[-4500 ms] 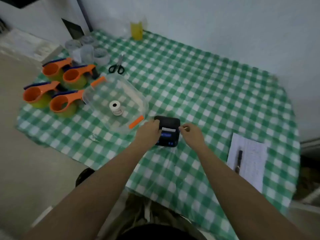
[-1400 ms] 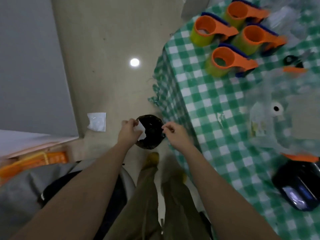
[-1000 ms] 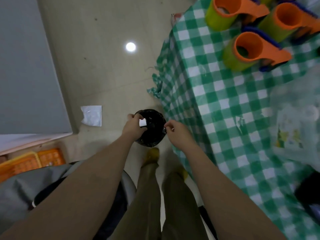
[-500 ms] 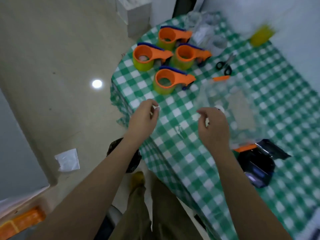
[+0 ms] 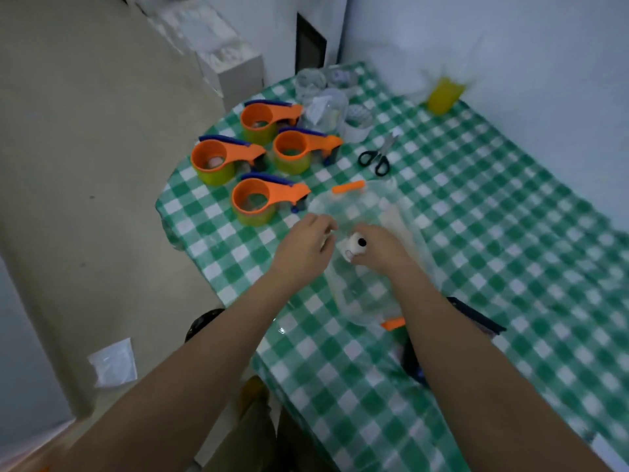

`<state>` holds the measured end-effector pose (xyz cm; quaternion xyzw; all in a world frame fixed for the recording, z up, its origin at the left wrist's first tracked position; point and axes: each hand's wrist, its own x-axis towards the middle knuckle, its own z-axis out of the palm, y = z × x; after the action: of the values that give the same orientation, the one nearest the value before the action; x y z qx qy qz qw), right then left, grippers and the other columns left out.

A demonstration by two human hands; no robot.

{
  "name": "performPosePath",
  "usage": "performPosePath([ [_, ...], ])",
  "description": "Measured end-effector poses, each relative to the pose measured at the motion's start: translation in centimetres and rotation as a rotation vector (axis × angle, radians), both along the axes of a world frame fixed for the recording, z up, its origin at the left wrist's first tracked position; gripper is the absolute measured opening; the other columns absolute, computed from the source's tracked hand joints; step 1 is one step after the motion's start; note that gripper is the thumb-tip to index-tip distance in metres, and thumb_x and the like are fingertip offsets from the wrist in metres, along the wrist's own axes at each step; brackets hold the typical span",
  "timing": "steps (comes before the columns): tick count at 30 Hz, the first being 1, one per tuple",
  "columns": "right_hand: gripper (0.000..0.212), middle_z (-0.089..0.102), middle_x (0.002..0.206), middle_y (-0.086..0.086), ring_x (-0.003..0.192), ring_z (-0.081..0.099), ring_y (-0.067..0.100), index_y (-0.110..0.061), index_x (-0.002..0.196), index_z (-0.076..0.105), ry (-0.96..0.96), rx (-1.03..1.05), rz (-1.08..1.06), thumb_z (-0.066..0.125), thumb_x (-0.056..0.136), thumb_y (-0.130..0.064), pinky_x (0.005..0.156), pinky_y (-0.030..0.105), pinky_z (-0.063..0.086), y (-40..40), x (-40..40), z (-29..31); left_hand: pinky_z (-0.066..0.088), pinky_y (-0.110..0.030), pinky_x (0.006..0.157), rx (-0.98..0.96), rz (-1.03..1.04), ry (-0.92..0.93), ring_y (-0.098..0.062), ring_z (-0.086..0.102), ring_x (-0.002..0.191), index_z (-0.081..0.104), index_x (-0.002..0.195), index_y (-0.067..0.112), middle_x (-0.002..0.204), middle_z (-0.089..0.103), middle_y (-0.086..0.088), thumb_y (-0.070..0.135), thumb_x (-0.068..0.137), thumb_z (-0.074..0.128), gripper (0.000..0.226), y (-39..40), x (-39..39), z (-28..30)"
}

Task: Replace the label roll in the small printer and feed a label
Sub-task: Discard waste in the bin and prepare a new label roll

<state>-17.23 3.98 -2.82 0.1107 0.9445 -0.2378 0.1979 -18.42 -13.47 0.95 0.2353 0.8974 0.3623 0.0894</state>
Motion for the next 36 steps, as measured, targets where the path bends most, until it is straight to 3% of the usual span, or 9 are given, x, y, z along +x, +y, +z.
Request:
performPosePath([
  [3,0.033,0.062,0.091,0.002,0.08,0.059,0.017,-0.018,0.097,0.056,0.201,-0.383,-0.341,0.073,0.074,-0.036,0.061,0.027,0.046,0.1,2.6,4.4,0.045,-0.032,0.089,0.064,0.032,-0.051,-0.023,0.054,0.109,0.055,0.115,0.012,0.117,0.058,-0.009,0.027,0.091,0.052,0.029,1.2,0.1,1.1],
  [6,0.025,0.068,0.095,0.006,0.084,0.065,0.018,-0.021,0.095,0.061,0.316,-0.755,-0.533,0.073,0.076,-0.032,0.073,0.032,0.053,-0.3,6.6,8.4,0.043,-0.027,0.093,0.284,0.036,-0.417,-0.013,0.052,0.112,0.051,0.126,0.018,0.127,0.054,0.0,0.034,0.091,0.052,0.039,2.4,1.2,4.2],
  [10,0.02,0.07,0.098,-0.001,0.09,0.067,0.014,-0.019,0.102,0.064,0.381,-1.019,-0.722,0.067,0.083,-0.022,0.078,0.03,0.056,-1.4,10.4,10.5,0.053,-0.022,0.078,0.453,-0.135,-0.659,0.003,0.062,0.088,0.057,0.114,0.026,0.098,0.065,0.013,0.035,0.092,0.047,0.026,3.3,2.9,7.4],
  [13,0.016,0.069,0.098,-0.002,0.089,0.065,0.01,-0.025,0.097,0.063,0.516,-0.885,-0.751,0.068,0.081,-0.026,0.074,0.025,0.055,-1.8,12.5,11.2,0.055,-0.026,0.081,0.433,-0.213,-0.7,0.003,0.061,0.092,0.056,0.117,0.029,0.101,0.064,0.016,0.036,0.094,0.044,0.027,3.4,4.2,8.5],
  [17,0.03,0.064,0.112,0.004,0.102,0.062,0.019,-0.027,0.106,0.062,0.562,-0.776,-0.75,0.07,0.079,-0.037,0.083,0.038,0.054,-1.8,14.8,11.7,0.059,-0.027,0.081,0.48,-0.31,-0.824,-0.01,0.066,0.101,0.051,0.126,0.028,0.114,0.064,0.008,0.029,0.092,0.05,0.035,3.2,5.5,9.0],
  [22,0.039,0.048,0.115,-0.01,0.107,0.049,0.003,-0.032,0.113,0.061,0.816,-0.3,-0.595,0.066,0.076,-0.045,0.09,0.019,0.044,-2.4,16.5,12.5,0.058,-0.025,0.083,0.516,-0.308,-0.723,-0.012,0.071,0.091,0.055,0.12,0.024,0.119,0.063,-0.004,0.019,0.084,0.064,0.038,3.2,6.2,9.3],
  [28,0.026,0.065,0.113,0.003,0.104,0.057,0.013,-0.019,0.104,0.07,1.082,0.025,-0.504,0.065,0.081,-0.03,0.084,0.032,0.052,-2.3,17.6,13.1,0.056,-0.03,0.084,0.503,-0.337,-0.543,-0.012,0.07,0.093,0.056,0.101,0.05,0.124,0.059,-0.001,0.025,0.081,0.068,0.034,3.4,7.0,11.1],
  [32,0.017,0.068,0.109,0.0,0.102,0.058,0.008,-0.019,0.093,0.074,1.111,-0.002,-0.613,0.07,0.079,-0.026,0.082,0.029,0.052,-2.6,18.2,14.0,0.057,-0.022,0.077,0.507,-0.316,-0.482,-0.012,0.069,0.089,0.056,0.1,0.048,0.119,0.062,0.001,0.024,0.079,0.07,0.034,4.1,7.9,11.8],
  [36,0.02,0.065,0.112,-0.003,0.103,0.057,0.003,-0.019,0.098,0.071,1.003,-0.181,-0.64,0.073,0.078,-0.02,0.089,0.008,0.042,-1.8,18.8,15.2,0.056,-0.02,0.073,0.517,-0.278,-0.479,-0.017,0.069,0.09,0.057,0.106,0.036,0.119,0.061,-0.003,0.022,0.078,0.071,0.034,4.9,8.8,12.0],
])
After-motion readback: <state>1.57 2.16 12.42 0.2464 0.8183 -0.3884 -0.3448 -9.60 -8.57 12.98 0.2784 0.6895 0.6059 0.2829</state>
